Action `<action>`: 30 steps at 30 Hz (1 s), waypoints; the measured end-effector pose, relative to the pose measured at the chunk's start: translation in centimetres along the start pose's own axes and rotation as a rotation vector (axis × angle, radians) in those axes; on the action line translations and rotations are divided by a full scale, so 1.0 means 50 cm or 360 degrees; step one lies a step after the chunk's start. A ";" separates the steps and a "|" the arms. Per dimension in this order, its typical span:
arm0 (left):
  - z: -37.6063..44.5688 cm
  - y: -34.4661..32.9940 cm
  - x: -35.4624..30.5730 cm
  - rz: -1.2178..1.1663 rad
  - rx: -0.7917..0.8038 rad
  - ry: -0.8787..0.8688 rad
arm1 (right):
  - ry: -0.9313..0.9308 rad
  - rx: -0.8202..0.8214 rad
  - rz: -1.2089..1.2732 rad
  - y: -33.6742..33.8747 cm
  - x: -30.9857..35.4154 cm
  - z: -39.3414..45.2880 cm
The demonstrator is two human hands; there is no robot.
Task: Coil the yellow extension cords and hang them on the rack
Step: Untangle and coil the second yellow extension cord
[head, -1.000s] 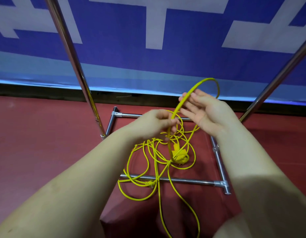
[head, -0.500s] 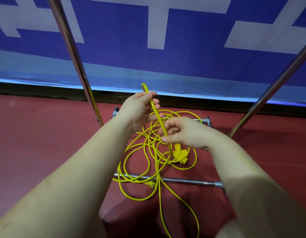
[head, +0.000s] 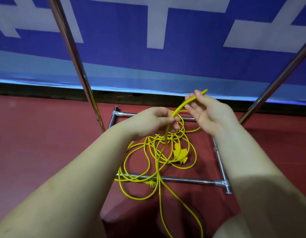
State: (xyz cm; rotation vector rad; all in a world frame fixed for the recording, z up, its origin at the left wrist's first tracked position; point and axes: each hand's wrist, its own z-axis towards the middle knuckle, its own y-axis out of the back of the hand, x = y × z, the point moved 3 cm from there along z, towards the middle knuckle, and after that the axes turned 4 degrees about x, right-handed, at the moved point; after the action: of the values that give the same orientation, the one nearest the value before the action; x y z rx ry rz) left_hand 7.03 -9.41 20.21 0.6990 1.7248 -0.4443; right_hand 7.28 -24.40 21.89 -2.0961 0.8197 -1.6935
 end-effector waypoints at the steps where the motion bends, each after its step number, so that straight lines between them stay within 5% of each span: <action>1: 0.001 0.002 0.000 0.0025 -0.0026 -0.0027 | -0.0015 0.0033 -0.0023 -0.001 0.001 -0.002; 4: 0.005 0.012 -0.004 -0.0060 -0.0215 -0.0109 | -0.0149 0.0242 -0.0492 -0.009 -0.008 -0.010; 9: 0.006 0.045 -0.016 -0.0495 -0.0647 -0.0194 | -0.0391 0.0792 -0.2018 0.010 -0.071 -0.023; 11: 0.005 0.054 -0.018 -0.0667 -0.0757 -0.0243 | -0.0343 0.0908 -0.2211 0.003 -0.079 -0.028; 15: 0.005 0.059 -0.019 -0.0871 -0.0720 -0.0231 | -0.0242 0.0738 -0.1784 -0.013 -0.057 -0.028; 22: -0.004 -0.008 0.015 -0.0005 0.0186 0.0134 | -0.0015 0.0167 -0.0862 -0.010 -0.015 -0.014; 27: -0.005 -0.001 -0.004 -0.0084 0.0053 -0.0043 | 0.0032 0.0139 -0.0486 -0.011 0.002 -0.012; 30: -0.002 0.016 -0.013 -0.0324 -0.0261 -0.0173 | -0.0279 0.0342 -0.0995 -0.010 -0.016 -0.024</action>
State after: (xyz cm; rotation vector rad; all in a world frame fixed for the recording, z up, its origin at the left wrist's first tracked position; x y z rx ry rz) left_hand 7.59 -8.88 20.93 0.3763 1.7137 -0.4660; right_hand 6.14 -23.38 21.84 -2.4450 -0.0931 -1.7291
